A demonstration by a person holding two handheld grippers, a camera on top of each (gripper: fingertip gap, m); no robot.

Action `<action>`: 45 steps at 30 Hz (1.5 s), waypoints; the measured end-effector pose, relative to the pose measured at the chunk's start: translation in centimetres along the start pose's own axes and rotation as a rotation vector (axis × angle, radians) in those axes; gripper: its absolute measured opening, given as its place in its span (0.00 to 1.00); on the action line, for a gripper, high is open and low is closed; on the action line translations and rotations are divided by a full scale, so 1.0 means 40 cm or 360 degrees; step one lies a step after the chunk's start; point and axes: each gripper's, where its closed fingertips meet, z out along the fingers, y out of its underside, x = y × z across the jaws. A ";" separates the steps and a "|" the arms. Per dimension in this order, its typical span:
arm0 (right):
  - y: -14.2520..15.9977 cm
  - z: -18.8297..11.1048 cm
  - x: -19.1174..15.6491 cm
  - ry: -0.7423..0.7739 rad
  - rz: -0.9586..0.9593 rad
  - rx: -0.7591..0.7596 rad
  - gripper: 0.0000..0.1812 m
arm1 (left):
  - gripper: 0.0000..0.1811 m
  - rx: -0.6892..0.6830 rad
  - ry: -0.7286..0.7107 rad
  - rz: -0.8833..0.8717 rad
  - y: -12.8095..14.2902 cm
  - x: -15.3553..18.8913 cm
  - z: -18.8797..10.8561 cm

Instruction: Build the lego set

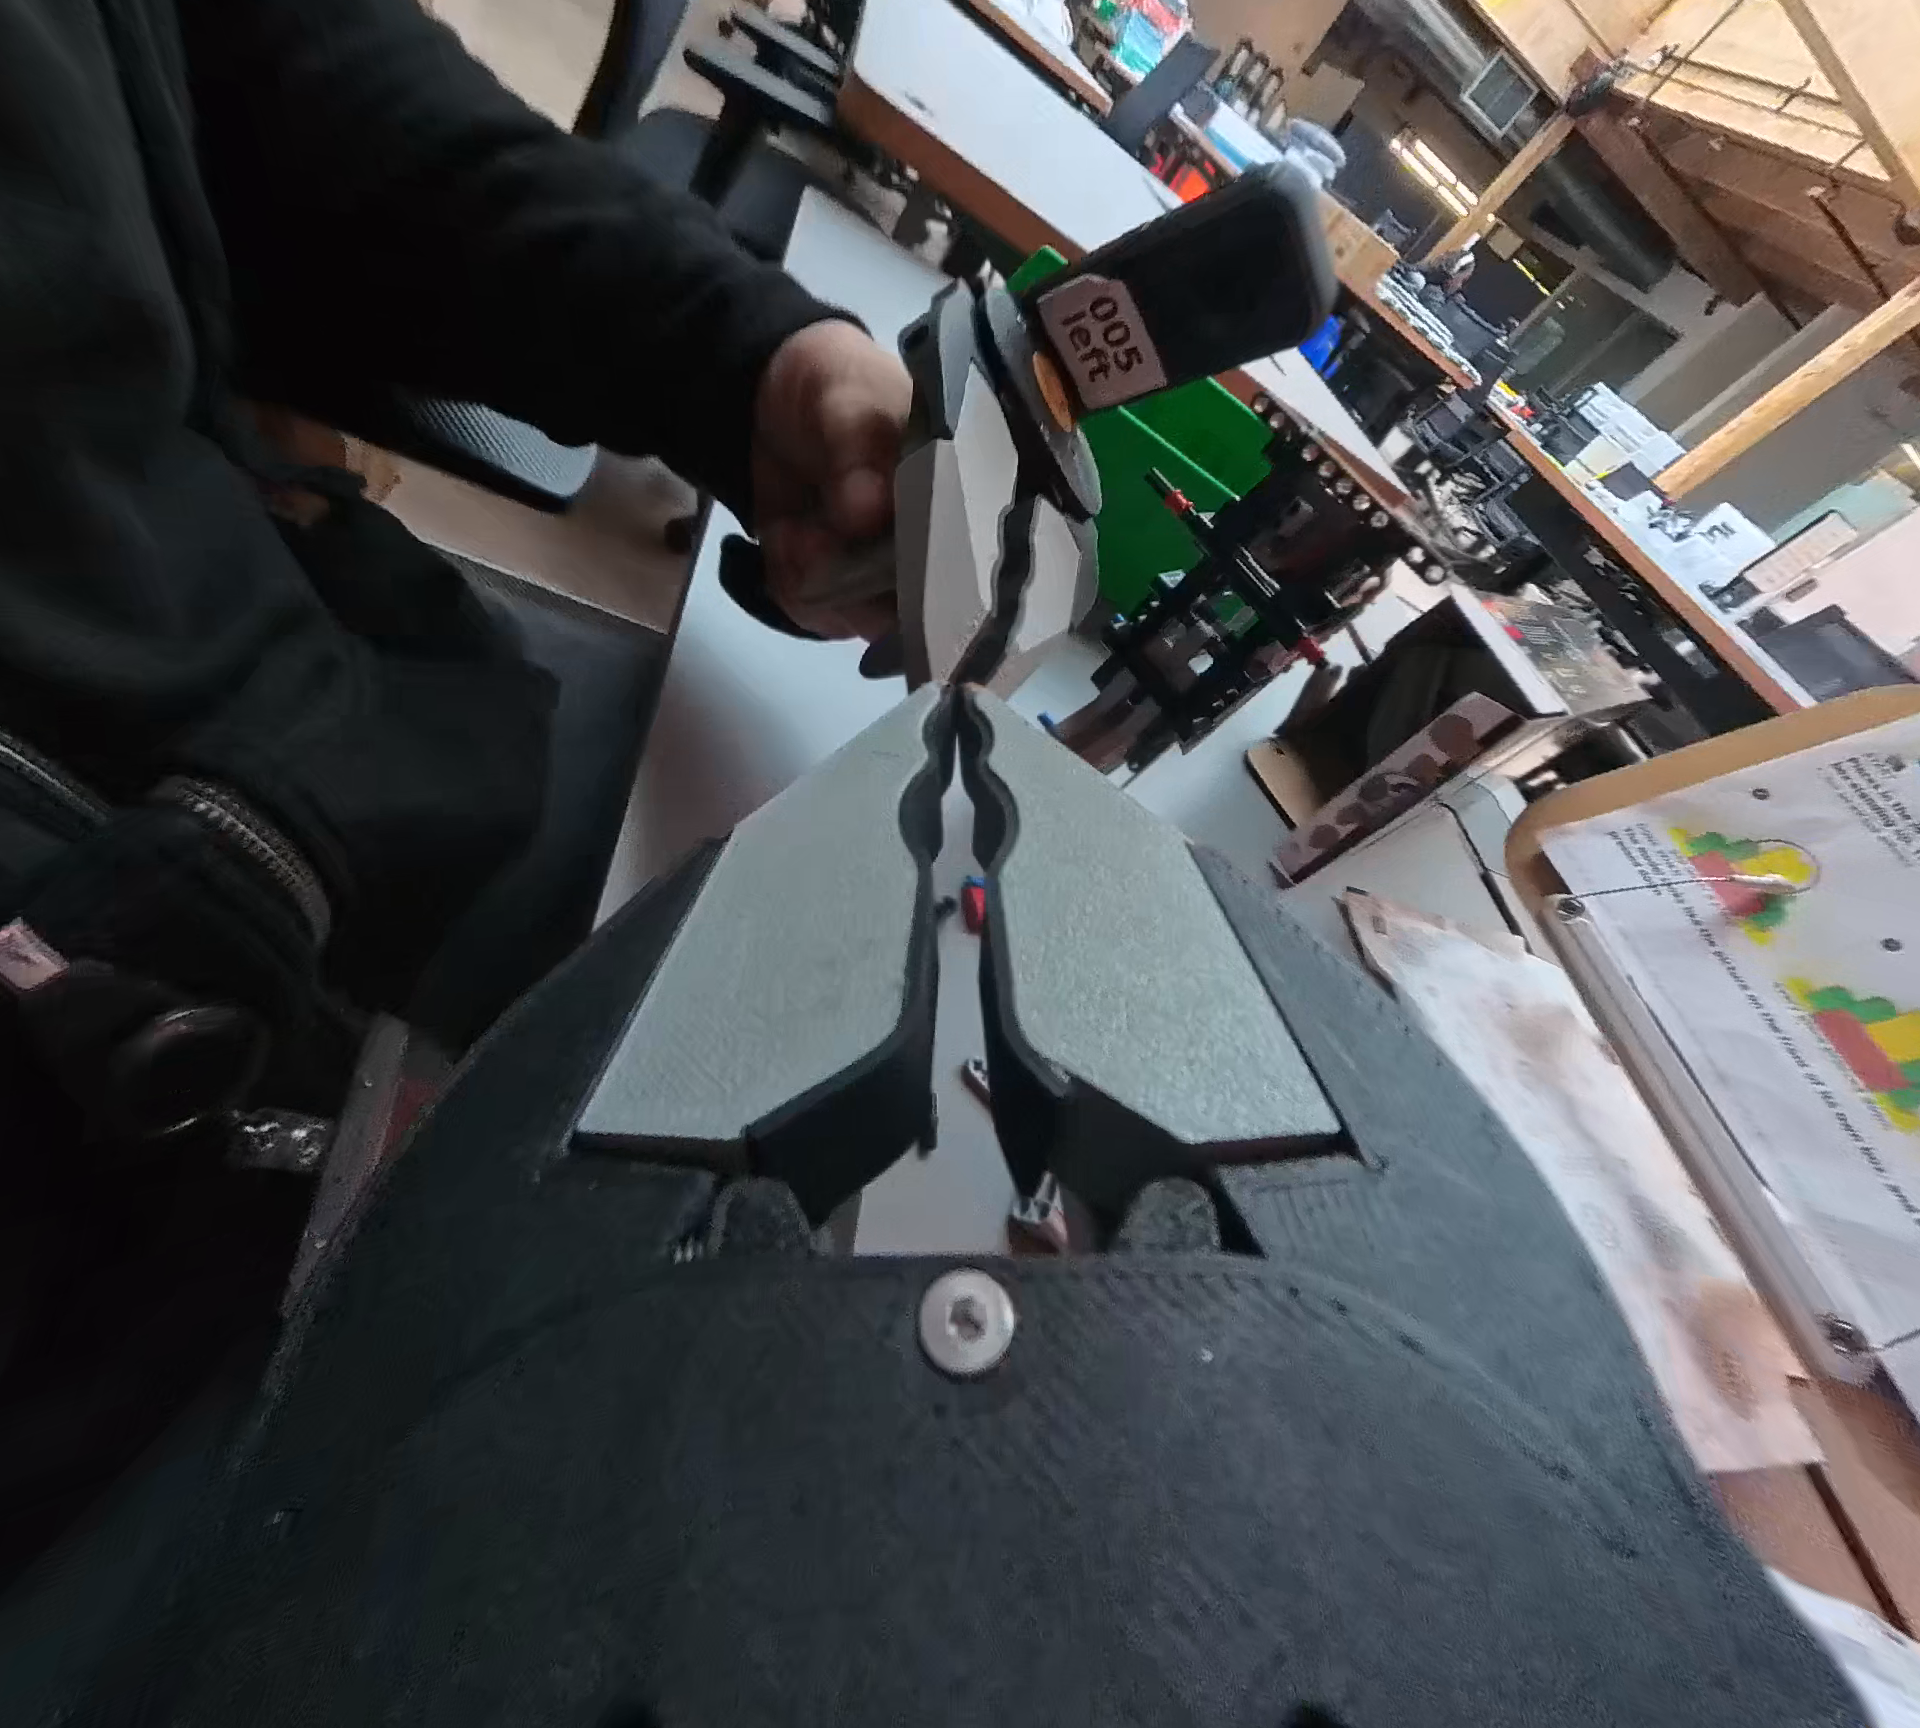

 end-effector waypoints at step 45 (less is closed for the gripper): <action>0.041 0.014 0.009 0.0043 0.0066 -0.0065 0.01 | 0.06 0.0059 -0.0125 0.0054 -0.018 -0.019 -0.017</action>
